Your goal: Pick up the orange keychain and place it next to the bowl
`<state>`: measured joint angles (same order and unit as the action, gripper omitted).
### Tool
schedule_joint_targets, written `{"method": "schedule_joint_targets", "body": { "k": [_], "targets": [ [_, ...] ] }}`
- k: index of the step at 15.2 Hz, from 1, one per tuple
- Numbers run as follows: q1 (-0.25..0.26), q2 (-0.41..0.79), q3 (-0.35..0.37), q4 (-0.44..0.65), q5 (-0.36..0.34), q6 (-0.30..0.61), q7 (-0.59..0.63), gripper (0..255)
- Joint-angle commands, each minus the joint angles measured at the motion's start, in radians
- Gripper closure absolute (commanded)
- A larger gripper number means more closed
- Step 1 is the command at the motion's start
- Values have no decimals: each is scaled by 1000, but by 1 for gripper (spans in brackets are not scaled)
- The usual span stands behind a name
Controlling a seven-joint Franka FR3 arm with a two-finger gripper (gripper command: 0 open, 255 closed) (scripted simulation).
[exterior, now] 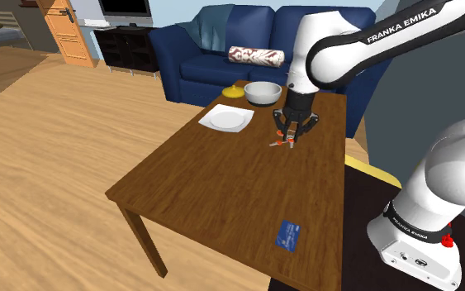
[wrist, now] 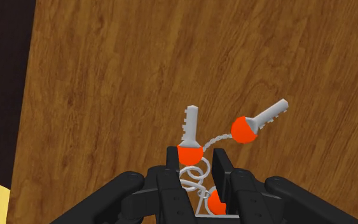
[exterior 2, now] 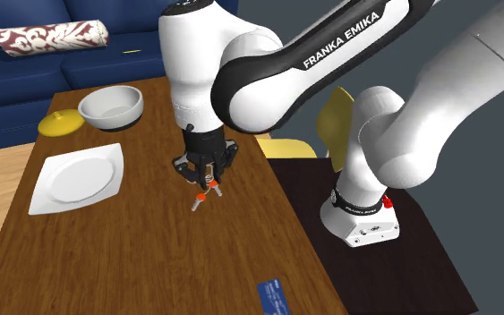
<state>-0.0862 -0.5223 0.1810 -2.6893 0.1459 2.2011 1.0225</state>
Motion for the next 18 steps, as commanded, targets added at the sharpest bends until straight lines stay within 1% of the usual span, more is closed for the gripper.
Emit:
{"method": "schedule_joint_targets", "body": {
  "k": [1, 5, 9, 18],
  "targets": [
    [-30, 51, -31, 29, -24, 20, -43, 255],
    [-79, 167, -84, 125, -63, 35, -114, 255],
    [-118, 285, -131, 238, -88, 37, -180, 255],
    [-184, 558, -212, 550, -99, -7, -317, 255]
  ]
}}
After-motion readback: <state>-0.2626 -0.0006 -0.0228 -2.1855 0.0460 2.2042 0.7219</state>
